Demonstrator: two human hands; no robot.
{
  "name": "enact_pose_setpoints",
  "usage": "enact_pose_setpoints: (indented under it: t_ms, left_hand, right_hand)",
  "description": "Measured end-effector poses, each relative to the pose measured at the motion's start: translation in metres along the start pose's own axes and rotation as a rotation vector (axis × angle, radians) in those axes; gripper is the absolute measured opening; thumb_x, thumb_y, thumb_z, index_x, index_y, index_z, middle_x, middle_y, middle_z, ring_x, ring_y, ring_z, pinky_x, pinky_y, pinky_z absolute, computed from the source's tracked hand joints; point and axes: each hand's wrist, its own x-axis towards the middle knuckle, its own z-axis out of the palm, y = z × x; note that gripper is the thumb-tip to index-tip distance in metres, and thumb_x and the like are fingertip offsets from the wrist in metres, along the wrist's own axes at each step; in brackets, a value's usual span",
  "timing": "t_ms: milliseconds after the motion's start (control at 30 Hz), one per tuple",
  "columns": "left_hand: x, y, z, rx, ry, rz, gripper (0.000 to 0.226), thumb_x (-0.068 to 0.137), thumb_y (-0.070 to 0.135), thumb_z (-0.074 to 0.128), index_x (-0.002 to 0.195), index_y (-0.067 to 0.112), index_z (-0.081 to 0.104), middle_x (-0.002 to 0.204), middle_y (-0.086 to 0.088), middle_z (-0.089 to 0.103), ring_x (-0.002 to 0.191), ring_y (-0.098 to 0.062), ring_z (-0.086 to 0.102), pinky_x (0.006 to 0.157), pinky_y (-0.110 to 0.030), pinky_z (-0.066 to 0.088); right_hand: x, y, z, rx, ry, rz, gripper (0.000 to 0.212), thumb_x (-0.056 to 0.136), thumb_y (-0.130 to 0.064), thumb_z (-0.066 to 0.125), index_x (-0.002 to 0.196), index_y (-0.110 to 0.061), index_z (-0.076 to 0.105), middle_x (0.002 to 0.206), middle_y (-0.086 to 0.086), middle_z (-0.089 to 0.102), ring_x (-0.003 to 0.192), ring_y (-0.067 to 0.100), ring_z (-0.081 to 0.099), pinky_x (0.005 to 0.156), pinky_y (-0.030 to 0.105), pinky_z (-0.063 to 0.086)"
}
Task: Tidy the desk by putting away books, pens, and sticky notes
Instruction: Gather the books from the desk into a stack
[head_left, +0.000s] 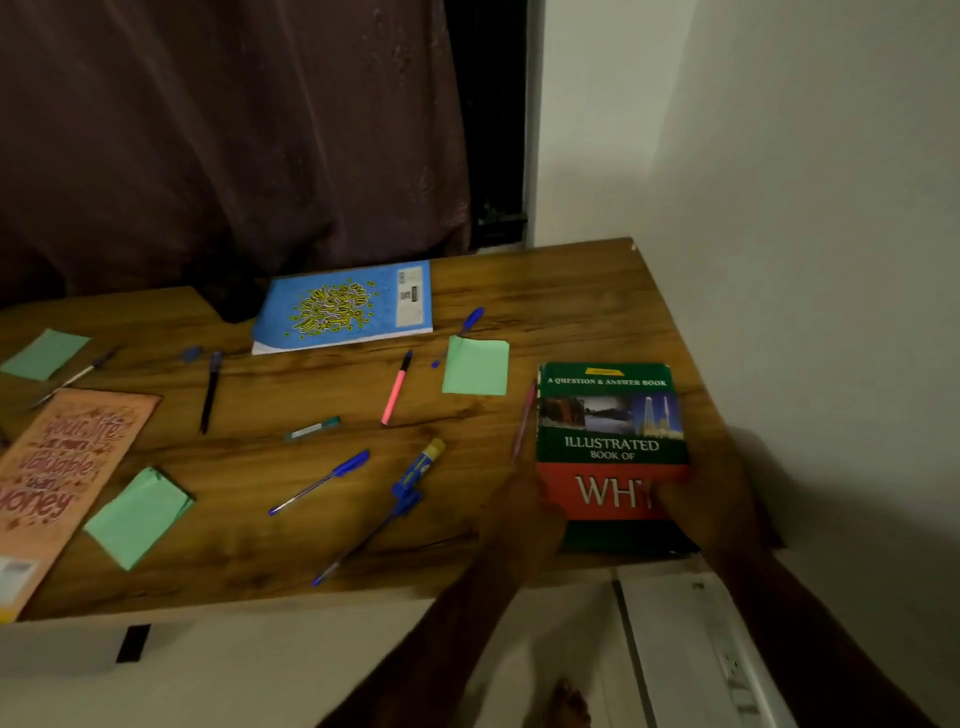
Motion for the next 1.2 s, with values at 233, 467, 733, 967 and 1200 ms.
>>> enact_pose_setpoints:
  t_ms: [233, 467, 733, 967, 1200]
  left_hand:
    - [0.001, 0.007, -0.026, -0.078, -0.139, 0.055, 0.031, 0.095, 0.013, 0.058, 0.125, 0.017, 0.056, 0.129, -0.004, 0.061, 0.119, -0.022, 0.058, 0.095, -0.032, 0.051]
    - [0.028, -0.017, -0.093, -0.054, -0.001, 0.094, 0.027, 0.093, 0.029, 0.055, 0.117, 0.02, 0.063, 0.111, -0.002, 0.067, 0.102, -0.018, 0.063, 0.094, -0.039, 0.051]
    - [0.074, -0.051, -0.197, -0.086, 0.183, -0.011, 0.027, 0.08, 0.022, 0.067, 0.106, 0.016, 0.065, 0.1, -0.003, 0.068, 0.092, -0.021, 0.065, 0.079, -0.033, 0.054]
    - [0.141, -0.092, -0.267, -0.03, 0.246, -0.067, 0.017, 0.08, 0.029, 0.066, 0.095, 0.025, 0.061, 0.107, -0.006, 0.062, 0.09, -0.019, 0.063, 0.068, -0.027, 0.049]
    - [0.194, -0.122, -0.323, 0.214, 0.378, -0.147, 0.052, 0.085, 0.034, 0.064, 0.129, 0.009, 0.054, 0.127, -0.017, 0.047, 0.12, -0.035, 0.051, 0.1, -0.041, 0.044]
  right_hand:
    - [0.022, 0.01, 0.009, -0.325, 0.022, 0.006, 0.082, 0.062, -0.078, 0.049, 0.13, -0.032, 0.042, 0.124, 0.012, 0.059, 0.111, 0.04, 0.062, 0.087, 0.061, 0.054]
    - [0.016, -0.102, 0.018, -0.486, -0.219, -0.232, 0.05, 0.086, -0.041, 0.066, 0.132, -0.034, 0.049, 0.138, 0.005, 0.048, 0.127, 0.028, 0.048, 0.099, 0.048, 0.047]
    - [0.047, -0.196, 0.101, -0.399, -0.366, -0.425, 0.058, 0.083, -0.035, 0.072, 0.136, -0.03, 0.049, 0.141, 0.001, 0.046, 0.128, 0.024, 0.046, 0.1, 0.041, 0.045]
    - [0.09, -0.267, 0.174, -0.323, -0.344, -0.4, 0.059, 0.079, -0.036, 0.069, 0.135, -0.031, 0.05, 0.14, 0.001, 0.049, 0.129, 0.026, 0.048, 0.101, 0.043, 0.048]
    - [0.133, -0.309, 0.228, -0.3, -0.26, -0.267, 0.06, 0.086, -0.034, 0.07, 0.138, -0.017, 0.047, 0.139, 0.011, 0.049, 0.129, 0.032, 0.049, 0.099, 0.041, 0.05]
